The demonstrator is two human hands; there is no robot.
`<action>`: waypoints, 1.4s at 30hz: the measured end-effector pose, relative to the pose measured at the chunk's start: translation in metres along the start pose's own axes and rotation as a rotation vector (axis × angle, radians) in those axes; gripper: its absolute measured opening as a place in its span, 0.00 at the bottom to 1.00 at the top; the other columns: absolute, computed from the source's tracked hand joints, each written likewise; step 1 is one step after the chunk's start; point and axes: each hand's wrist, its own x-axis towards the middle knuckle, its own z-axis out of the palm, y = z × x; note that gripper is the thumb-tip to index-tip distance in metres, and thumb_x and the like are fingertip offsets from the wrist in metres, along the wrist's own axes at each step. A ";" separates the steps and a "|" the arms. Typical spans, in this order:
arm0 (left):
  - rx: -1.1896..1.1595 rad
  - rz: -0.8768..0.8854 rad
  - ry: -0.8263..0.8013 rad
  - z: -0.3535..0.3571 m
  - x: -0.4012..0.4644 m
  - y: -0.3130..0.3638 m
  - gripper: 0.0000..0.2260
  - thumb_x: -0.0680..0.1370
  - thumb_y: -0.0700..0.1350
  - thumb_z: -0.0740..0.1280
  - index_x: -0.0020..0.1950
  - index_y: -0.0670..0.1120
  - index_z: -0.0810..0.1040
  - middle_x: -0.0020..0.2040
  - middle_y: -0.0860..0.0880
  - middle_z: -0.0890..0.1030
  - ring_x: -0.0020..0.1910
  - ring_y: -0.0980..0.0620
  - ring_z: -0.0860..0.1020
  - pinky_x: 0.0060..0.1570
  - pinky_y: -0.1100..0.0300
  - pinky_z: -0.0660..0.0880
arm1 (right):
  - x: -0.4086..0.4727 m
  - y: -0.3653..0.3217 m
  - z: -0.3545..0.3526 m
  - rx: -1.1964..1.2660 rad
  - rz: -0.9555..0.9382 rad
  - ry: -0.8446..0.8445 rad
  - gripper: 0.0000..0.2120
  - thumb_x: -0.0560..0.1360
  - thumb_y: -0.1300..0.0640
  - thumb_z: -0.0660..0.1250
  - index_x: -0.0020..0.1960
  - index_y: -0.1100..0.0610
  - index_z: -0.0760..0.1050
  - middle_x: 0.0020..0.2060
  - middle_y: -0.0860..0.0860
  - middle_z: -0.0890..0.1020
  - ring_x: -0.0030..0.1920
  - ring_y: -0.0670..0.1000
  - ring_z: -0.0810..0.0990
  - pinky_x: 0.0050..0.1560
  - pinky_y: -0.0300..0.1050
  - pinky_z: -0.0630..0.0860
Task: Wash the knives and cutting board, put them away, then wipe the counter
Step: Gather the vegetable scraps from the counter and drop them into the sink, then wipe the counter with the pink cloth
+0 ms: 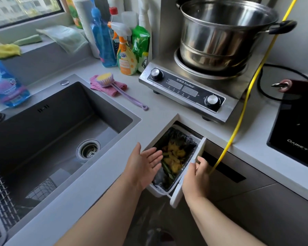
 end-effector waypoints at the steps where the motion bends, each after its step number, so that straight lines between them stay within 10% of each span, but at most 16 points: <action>1: -0.010 0.027 -0.010 0.000 -0.001 0.003 0.30 0.81 0.61 0.49 0.71 0.39 0.67 0.66 0.40 0.75 0.67 0.44 0.72 0.71 0.50 0.63 | -0.001 -0.004 0.000 -0.020 -0.030 -0.030 0.16 0.81 0.54 0.54 0.68 0.54 0.66 0.58 0.58 0.78 0.53 0.59 0.77 0.49 0.47 0.72; 17: -0.174 0.153 -0.015 -0.010 -0.014 0.037 0.27 0.82 0.58 0.50 0.61 0.37 0.75 0.58 0.37 0.80 0.59 0.41 0.79 0.67 0.48 0.69 | 0.019 -0.052 0.048 -0.247 -0.330 -0.587 0.20 0.80 0.51 0.53 0.71 0.52 0.62 0.66 0.54 0.72 0.64 0.54 0.71 0.63 0.50 0.69; 24: -0.145 0.134 0.037 -0.013 -0.019 0.038 0.26 0.82 0.57 0.51 0.62 0.37 0.75 0.58 0.37 0.81 0.58 0.42 0.79 0.66 0.49 0.70 | 0.019 -0.022 0.037 -0.507 -0.398 -0.423 0.25 0.80 0.54 0.55 0.75 0.55 0.56 0.75 0.53 0.59 0.75 0.51 0.56 0.73 0.46 0.57; 31: -0.116 0.136 0.052 -0.010 -0.016 0.038 0.26 0.82 0.57 0.51 0.62 0.37 0.76 0.56 0.38 0.82 0.57 0.42 0.80 0.62 0.50 0.73 | 0.037 -0.039 0.041 -0.366 -0.344 -0.541 0.22 0.79 0.54 0.56 0.72 0.53 0.59 0.68 0.54 0.69 0.64 0.52 0.70 0.59 0.44 0.70; 42: -0.188 0.236 0.135 0.000 -0.010 0.082 0.25 0.82 0.56 0.51 0.62 0.37 0.75 0.57 0.38 0.81 0.58 0.42 0.78 0.63 0.50 0.72 | 0.084 -0.138 0.086 -0.330 -0.751 -0.262 0.11 0.74 0.60 0.62 0.56 0.60 0.74 0.51 0.55 0.78 0.56 0.57 0.71 0.53 0.48 0.68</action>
